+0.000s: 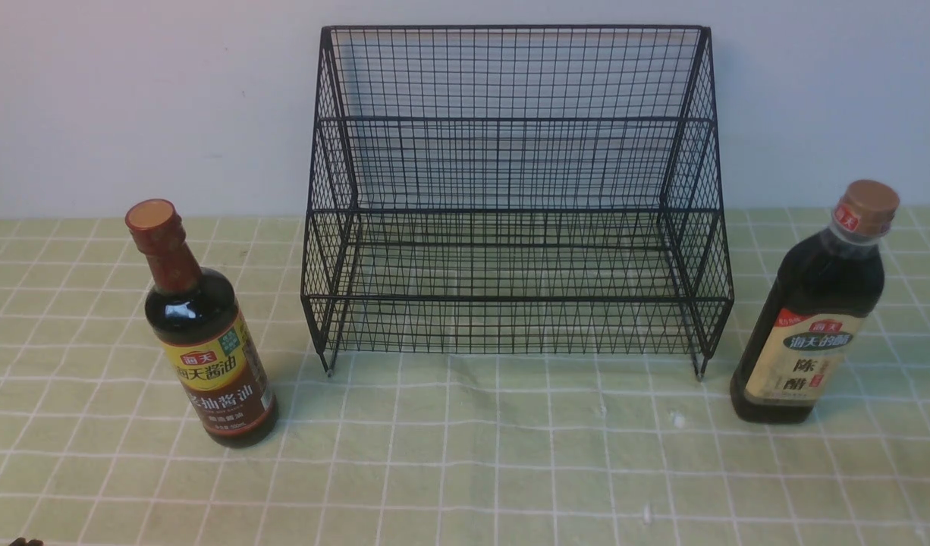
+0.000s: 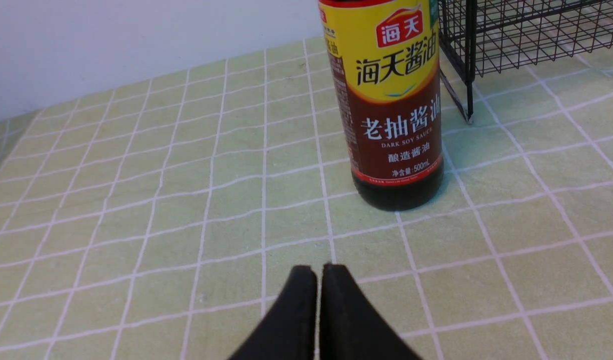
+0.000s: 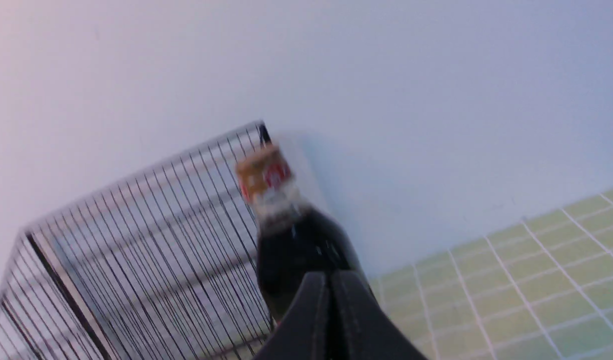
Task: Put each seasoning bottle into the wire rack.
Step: Use the right arm to grab the condiment bottle closest to it
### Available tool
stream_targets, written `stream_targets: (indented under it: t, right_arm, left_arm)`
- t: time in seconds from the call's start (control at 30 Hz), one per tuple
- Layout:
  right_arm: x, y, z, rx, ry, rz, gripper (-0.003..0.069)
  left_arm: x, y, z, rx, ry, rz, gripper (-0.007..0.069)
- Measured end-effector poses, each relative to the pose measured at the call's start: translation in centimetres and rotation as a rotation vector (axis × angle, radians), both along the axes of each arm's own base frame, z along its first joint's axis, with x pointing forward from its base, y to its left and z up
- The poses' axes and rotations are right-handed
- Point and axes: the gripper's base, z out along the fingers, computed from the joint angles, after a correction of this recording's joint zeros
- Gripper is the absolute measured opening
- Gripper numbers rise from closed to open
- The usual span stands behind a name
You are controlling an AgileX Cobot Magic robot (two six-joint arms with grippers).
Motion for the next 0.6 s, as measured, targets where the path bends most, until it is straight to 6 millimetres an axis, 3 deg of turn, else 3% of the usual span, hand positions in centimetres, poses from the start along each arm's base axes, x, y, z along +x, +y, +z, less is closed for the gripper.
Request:
stream_targets:
  t: [0.07, 0.4, 0.6]
  right_arm:
    - [-0.1, -0.3, 0.4, 0.101, -0.05, -0.017, -0.0015]
    - [-0.3, -0.7, 1.5, 0.259, -0.116, -0.025, -0.0015]
    - [-0.8, 0.7, 8.7, 0.054, -0.041, 0.085, -0.0015]
  left_arm:
    - [0.0, 0.0, 0.0, 0.0, 0.0, 0.0, -0.0006]
    - [0.0, 0.0, 0.0, 0.0, 0.0, 0.0, -0.0006]
    - [0.0, 0.0, 0.0, 0.0, 0.0, 0.0, -0.0006]
